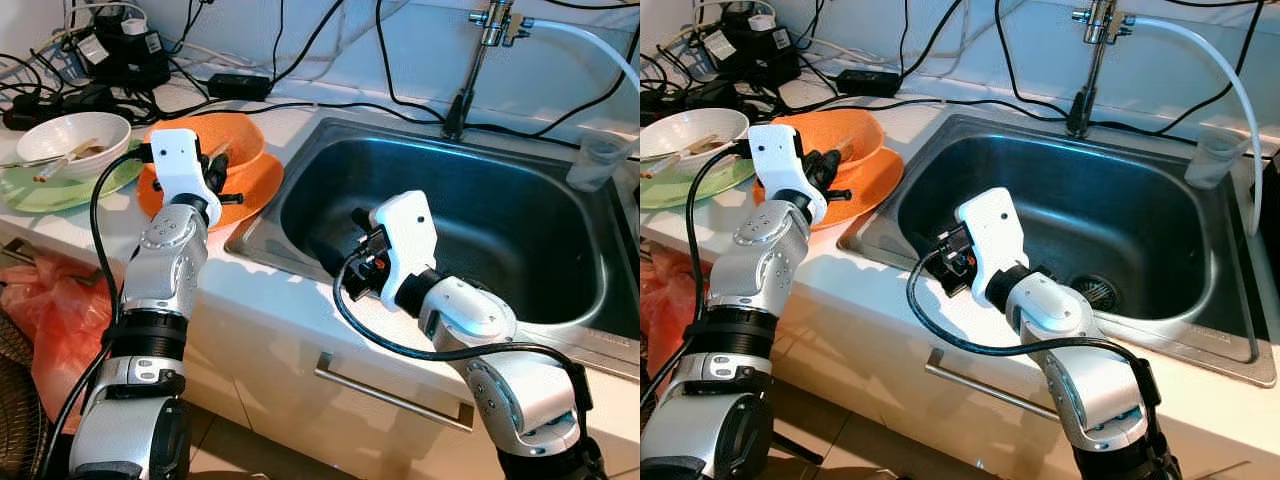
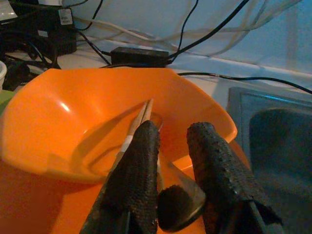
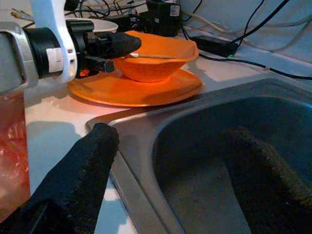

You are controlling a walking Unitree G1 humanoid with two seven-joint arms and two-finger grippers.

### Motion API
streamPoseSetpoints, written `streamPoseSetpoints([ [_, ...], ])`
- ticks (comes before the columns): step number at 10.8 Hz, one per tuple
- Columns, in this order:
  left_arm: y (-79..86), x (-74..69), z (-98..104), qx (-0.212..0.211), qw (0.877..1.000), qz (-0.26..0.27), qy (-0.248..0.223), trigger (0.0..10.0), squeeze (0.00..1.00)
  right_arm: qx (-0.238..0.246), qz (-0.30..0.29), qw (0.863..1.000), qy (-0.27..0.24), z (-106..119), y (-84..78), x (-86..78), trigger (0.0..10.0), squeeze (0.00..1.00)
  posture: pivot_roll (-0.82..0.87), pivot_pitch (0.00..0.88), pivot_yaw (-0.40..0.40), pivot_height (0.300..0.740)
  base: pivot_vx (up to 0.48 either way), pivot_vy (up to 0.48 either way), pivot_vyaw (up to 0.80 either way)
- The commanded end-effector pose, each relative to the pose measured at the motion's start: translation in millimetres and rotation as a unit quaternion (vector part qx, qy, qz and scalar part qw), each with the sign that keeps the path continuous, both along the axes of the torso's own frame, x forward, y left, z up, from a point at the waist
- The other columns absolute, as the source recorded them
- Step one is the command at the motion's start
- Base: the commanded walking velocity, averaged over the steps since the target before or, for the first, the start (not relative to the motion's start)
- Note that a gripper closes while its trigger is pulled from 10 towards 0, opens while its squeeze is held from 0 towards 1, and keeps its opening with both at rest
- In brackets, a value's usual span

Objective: Kitchen organization

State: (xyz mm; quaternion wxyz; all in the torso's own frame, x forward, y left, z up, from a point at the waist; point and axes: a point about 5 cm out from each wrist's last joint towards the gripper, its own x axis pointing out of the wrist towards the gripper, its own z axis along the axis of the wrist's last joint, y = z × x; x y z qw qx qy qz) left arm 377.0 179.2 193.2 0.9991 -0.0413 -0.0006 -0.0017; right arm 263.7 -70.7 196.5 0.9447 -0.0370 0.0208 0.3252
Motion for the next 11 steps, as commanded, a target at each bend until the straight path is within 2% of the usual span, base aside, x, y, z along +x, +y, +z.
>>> streamPoseSetpoints([
  [1,0.9,1.1,0,0.01,1.0,-0.001,0.001,10.0,1.0,0.002,0.002,1.0,-0.008,3,0.9,1.0,10.0,0.0,-0.07,0.0,0.021,0.74,0.0,0.0,0.0],
  [6,-1.8,-0.4,13,0.031,0.999,0.001,-0.032,10.0,1.0,0.002,0.003,1.0,-0.007,2,1.0,0.9,10.0,0.0,-0.07,0.0,0.022,0.74,0.0,0.0,0.0],
  [11,-3.4,-1.4,21,0.054,0.997,0.001,-0.06,10.0,1.0,0.032,0.048,0.998,-0.011,8,6.2,-5.7,10.0,0.0,-0.07,0.0,0.02,0.74,0.0,0.0,0.0],
])
